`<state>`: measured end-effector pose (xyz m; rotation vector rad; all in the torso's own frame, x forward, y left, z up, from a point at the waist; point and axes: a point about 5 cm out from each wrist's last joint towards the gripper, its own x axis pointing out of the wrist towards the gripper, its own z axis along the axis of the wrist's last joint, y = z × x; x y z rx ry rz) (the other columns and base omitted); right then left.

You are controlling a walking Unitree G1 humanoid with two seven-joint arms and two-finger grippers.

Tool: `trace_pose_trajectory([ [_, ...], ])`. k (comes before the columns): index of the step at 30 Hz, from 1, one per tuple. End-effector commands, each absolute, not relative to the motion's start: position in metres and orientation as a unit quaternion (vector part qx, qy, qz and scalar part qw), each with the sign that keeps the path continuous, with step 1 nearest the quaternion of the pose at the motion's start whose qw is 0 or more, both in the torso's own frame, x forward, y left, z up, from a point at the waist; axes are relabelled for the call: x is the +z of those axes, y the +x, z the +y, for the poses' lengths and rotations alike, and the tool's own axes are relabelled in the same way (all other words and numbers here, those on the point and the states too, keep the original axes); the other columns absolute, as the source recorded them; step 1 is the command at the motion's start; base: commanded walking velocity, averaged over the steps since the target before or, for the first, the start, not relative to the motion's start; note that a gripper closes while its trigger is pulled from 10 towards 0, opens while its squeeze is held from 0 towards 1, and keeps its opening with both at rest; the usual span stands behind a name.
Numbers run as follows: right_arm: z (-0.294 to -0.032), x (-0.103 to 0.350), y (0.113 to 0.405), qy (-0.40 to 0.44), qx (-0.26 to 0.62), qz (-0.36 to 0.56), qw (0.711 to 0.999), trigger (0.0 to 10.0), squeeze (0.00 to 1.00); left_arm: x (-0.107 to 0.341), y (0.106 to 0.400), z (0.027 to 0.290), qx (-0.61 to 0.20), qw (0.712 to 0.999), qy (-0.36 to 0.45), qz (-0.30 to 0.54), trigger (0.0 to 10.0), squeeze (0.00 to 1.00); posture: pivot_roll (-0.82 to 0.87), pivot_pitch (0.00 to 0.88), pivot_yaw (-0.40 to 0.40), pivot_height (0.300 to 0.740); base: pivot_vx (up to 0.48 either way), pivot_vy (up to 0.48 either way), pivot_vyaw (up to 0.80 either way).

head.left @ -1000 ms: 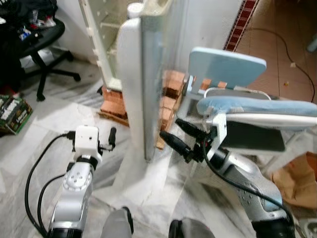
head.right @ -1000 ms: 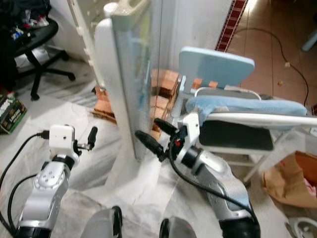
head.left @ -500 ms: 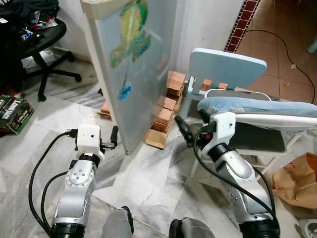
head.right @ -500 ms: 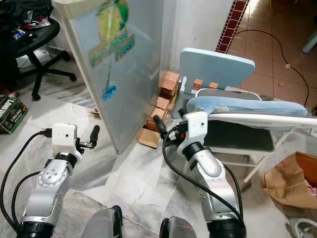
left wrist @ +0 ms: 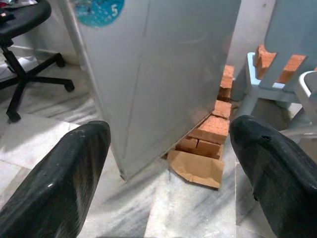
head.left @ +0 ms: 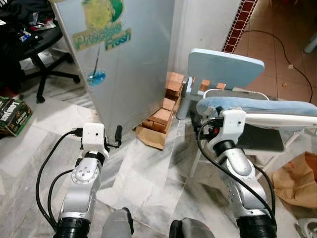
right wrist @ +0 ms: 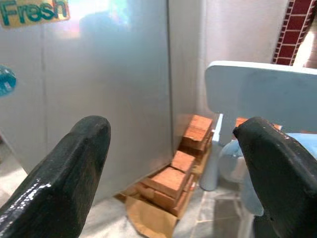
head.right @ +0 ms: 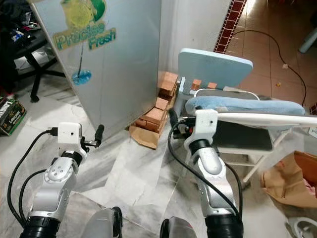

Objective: Restocking fridge

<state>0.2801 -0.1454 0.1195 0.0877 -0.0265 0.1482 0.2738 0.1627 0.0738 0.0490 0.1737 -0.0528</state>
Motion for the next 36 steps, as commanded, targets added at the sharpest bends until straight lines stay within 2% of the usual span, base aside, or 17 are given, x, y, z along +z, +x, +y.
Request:
trace_pose_trajectory([
  [1,-0.1435,0.119,0.2819,0.046,0.07,-0.015,0.996,10.0,0.0,0.0713,0.2736,0.1668,-0.017,0.995,0.022,0.091,10.0,0.0,0.0,0.092,-0.022,0.74,0.0,0.48,-0.42],
  [17,-0.1435,0.1158,0.2833,0.049,0.059,-0.015,0.997,10.0,0.0,0.0708,0.2734,0.1651,-0.034,0.995,0.009,0.093,10.0,0.0,0.0,0.09,-0.021,0.74,0.0,0.48,-0.05],
  [28,-0.144,0.1143,0.2832,0.049,0.047,-0.021,0.997,10.0,0.0,0.0723,0.2741,0.1664,-0.042,0.995,0.007,0.086,10.0,0.0,0.0,0.088,-0.011,0.74,0.0,0.48,-0.77],
  [36,-0.1424,0.1134,0.2841,0.05,0.049,-0.022,0.997,10.0,0.0,0.0741,0.2748,0.1647,-0.05,0.995,0.001,0.081,10.0,0.0,0.0,0.085,-0.011,0.74,0.0,0.48,-0.12],
])
